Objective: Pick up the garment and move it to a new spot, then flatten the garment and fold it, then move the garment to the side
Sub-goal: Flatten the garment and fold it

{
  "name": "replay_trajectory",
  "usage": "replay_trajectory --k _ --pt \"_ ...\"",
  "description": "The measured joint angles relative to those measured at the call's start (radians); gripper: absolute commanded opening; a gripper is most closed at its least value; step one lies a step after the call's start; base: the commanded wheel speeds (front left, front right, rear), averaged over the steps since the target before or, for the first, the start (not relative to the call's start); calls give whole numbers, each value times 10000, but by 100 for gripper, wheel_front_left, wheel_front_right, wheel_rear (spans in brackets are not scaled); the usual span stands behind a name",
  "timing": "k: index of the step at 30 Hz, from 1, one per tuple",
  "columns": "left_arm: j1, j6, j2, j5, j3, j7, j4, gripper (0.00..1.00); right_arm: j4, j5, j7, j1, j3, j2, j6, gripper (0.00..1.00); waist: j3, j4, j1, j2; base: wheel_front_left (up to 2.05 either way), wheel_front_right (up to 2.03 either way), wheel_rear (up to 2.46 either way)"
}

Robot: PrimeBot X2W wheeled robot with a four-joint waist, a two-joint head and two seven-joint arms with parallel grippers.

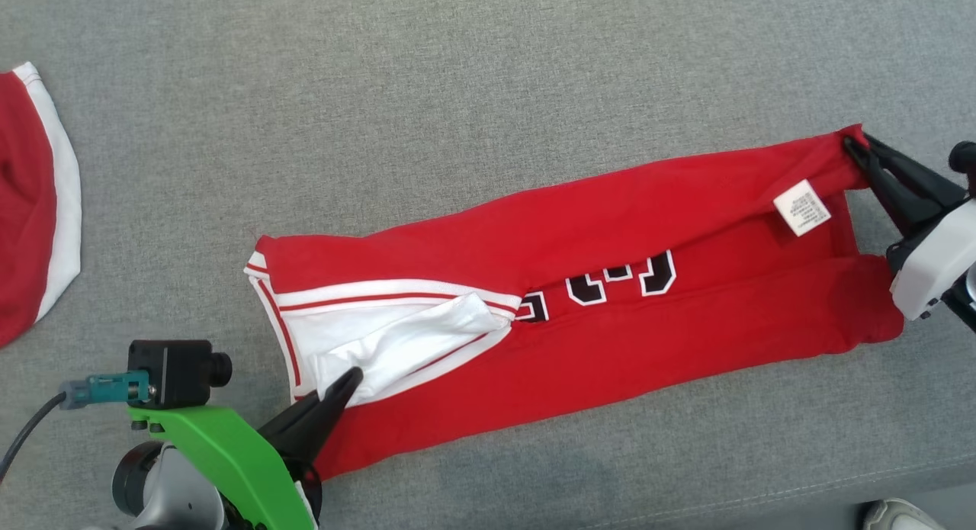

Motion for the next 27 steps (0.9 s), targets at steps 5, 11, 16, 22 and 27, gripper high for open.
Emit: replay_trajectory --k 5,11,16,22,27 --pt "12 -42 90 13 153 -102 368 0 -100 -109 -98 16 606 50 0 0 -135 34 0 0 0 0 0" --pt "104 -132 -56 -98 86 -219 370 37 -395 293 318 296 1179 -349 0 100 -377 -29 0 0 0 0 0" --pt "143 -115 -255 -59 -148 -228 345 100 -859 1540 894 538 752 -782 0 100 -567 -167 0 0 0 0 0" --pt "112 136 328 917 -288 -247 322 100 -1569 3338 1523 988 -92 -1212 0 100 -638 -350 0 0 0 0 0" --pt "114 416 368 1501 -148 -665 -343 100 -924 3576 1413 1190 -800 -671 -2 100 -519 -351 0 0 0 0 0"
